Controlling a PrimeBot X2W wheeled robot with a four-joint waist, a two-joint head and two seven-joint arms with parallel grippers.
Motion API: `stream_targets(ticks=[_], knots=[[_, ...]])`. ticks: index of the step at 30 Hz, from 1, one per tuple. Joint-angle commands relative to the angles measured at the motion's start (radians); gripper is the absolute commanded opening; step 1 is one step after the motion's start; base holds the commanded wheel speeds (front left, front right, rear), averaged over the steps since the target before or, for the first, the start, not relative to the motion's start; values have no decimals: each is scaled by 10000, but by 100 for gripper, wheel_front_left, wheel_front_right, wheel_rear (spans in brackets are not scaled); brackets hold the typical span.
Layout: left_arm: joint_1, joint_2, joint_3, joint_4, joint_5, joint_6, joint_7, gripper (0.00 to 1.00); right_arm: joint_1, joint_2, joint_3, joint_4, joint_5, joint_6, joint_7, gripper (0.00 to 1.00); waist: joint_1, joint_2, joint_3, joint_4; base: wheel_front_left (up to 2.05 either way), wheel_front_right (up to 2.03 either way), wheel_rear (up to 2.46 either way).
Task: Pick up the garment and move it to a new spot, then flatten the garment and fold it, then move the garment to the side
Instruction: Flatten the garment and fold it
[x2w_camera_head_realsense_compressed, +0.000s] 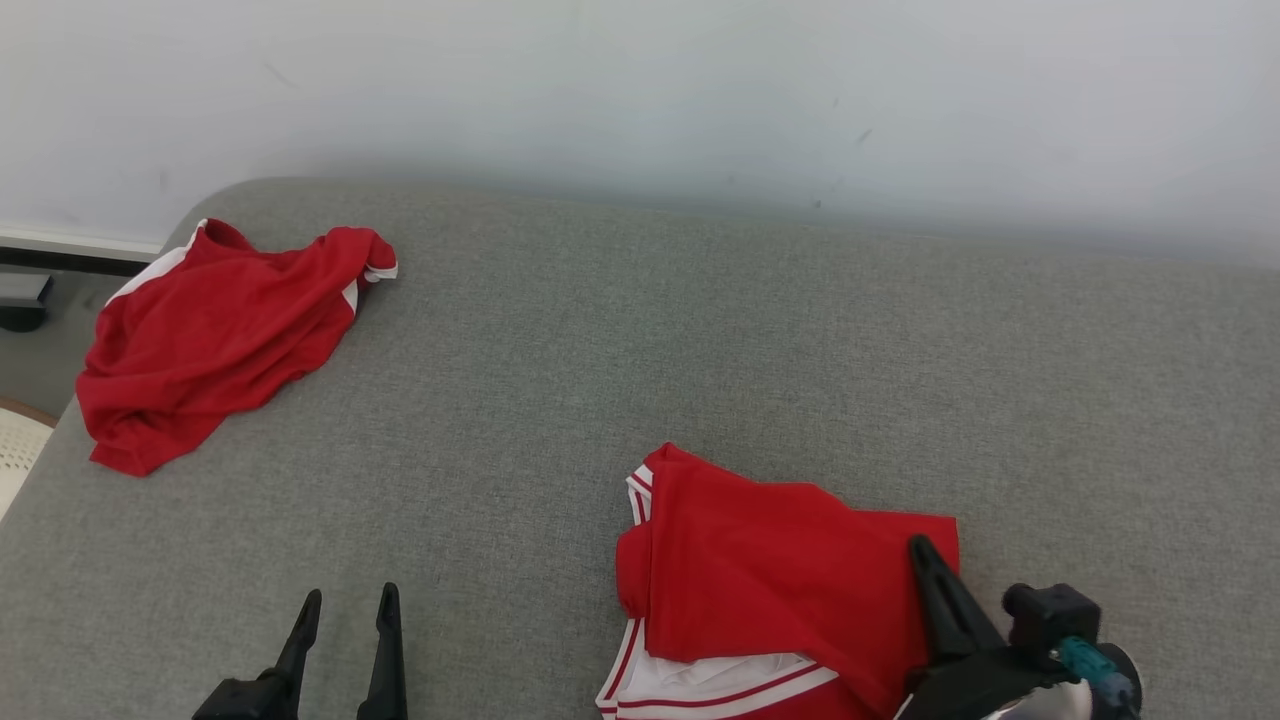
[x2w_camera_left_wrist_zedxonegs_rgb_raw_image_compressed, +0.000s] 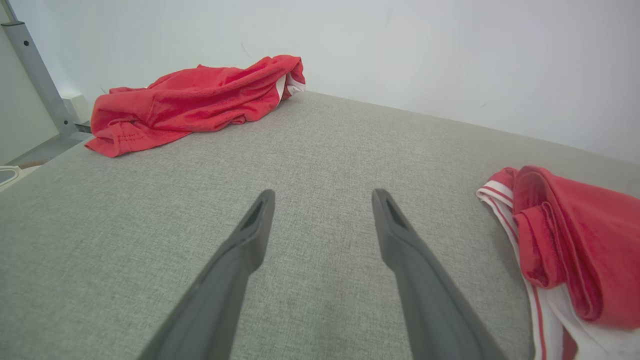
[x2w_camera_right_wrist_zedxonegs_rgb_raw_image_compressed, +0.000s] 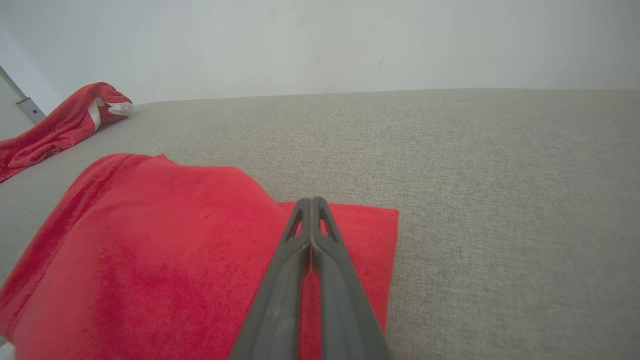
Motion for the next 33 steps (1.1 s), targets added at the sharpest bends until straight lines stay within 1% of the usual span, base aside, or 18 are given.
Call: stream_targets(ticks=[1,7,12,20,26,29,33], knots=[[-144,-10,-17,-32,11,12,-23,100,-49,29,62,28,-107,-18,-11,0,-1,-1,22,37,0,0,0],[-149,-10,-70,45,22,12,-23,100,-258,262,948,641,-167,-18,-11,0,-1,-1,31,141,0,0,0],[-182,-10,-123,103,-2,12,-23,100,-187,329,1858,1087,101,-18,-11,0,-1,-1,-11,244,0,0,0],[-224,-10,-194,134,-46,12,-23,100,-194,338,3777,1090,1247,-18,-10,0,-1,-1,-32,426,0,0,0],[-202,-9,-197,164,-15,12,-23,100,-428,337,4733,1260,1807,-18,-11,0,-1,-1,-71,524,0,0,0],[-149,-9,-178,186,28,12,-23,100,-485,333,4947,1227,2016,-18,-11,0,-1,-1,-152,551,0,0,0],[24,-9,-73,160,104,12,-23,100,-387,336,4607,705,2133,-18,-11,0,-1,-1,-294,489,0,0,0]])
